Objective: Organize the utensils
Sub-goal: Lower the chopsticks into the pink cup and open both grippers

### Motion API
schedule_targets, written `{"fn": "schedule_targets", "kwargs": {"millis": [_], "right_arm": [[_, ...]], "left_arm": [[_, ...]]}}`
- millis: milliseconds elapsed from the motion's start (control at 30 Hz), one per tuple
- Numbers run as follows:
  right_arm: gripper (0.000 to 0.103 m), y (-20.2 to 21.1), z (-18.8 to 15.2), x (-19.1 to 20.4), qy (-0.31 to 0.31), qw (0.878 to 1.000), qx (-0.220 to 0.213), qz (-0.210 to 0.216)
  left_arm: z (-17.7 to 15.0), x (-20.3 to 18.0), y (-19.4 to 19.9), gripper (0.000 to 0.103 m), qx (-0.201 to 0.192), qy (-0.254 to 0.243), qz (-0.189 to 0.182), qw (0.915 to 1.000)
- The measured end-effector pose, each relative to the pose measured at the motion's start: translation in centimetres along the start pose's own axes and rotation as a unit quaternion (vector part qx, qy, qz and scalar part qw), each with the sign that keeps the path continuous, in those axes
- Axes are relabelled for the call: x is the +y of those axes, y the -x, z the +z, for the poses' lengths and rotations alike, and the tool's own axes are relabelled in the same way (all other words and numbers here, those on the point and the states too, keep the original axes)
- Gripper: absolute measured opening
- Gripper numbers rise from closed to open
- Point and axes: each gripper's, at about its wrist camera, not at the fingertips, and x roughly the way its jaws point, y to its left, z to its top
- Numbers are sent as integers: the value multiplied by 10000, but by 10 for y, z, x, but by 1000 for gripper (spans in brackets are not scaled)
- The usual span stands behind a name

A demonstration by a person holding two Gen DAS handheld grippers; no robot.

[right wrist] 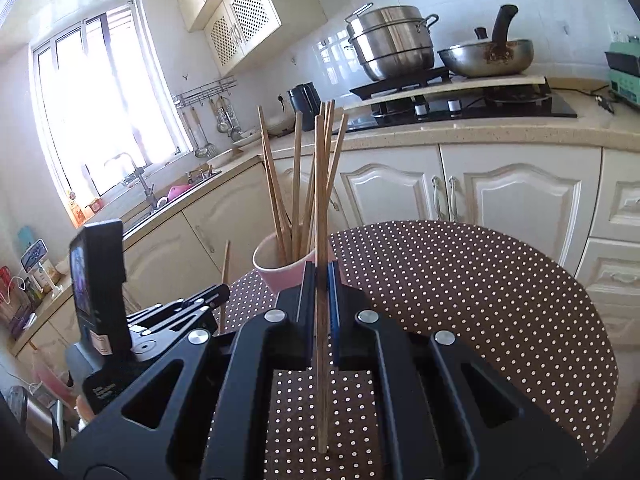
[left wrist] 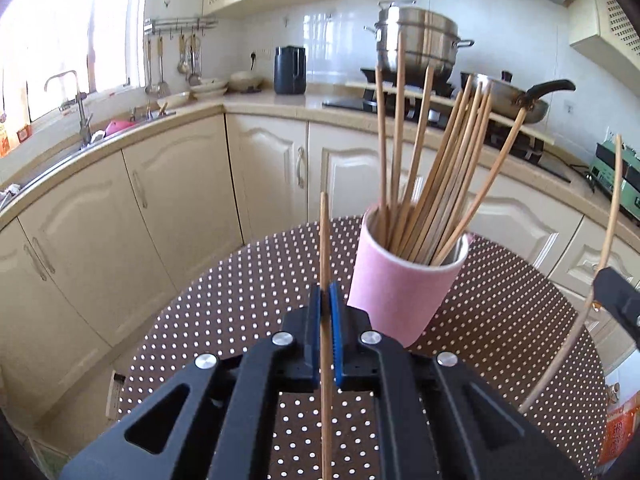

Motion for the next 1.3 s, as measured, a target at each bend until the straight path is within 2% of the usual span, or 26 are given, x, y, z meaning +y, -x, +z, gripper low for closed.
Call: {"fn": "schedule_targets", "kwargs": {"millis": [367, 600, 733, 867, 967, 1033, 1167, 1300], "right_arm": [[6, 9, 22, 20, 187, 9989, -402, -163], [6, 19, 55, 34, 249, 9960, -827, -205], [6, 24, 79, 44, 357, 9928, -1116, -235], [6, 23, 100, 51, 421, 9890, -1395, -266], [6, 16, 113, 55, 476, 9859, -1556, -394], [6, 8, 118, 55, 442, 9862, -1556, -352], [6, -17, 119, 52, 434, 9868, -1531, -311], [6, -44, 110, 42, 252, 9916, -1237, -295]], "left_arm": [[28, -14, 41, 6, -628, -51, -26, 9980], [67, -21, 59, 6, -1200, -2, -144, 9927], [98, -21, 70, 6, -1611, 112, -225, 9866], [129, -17, 75, 6, -1909, 379, -535, 9794], [144, -11, 78, 6, -2297, 565, -713, 9690], [150, -8, 75, 6, -2491, 662, -723, 9635], [148, -4, 57, 6, -2638, 797, -1009, 9560], [135, -10, 31, 6, -2593, 636, -974, 9588]]}}
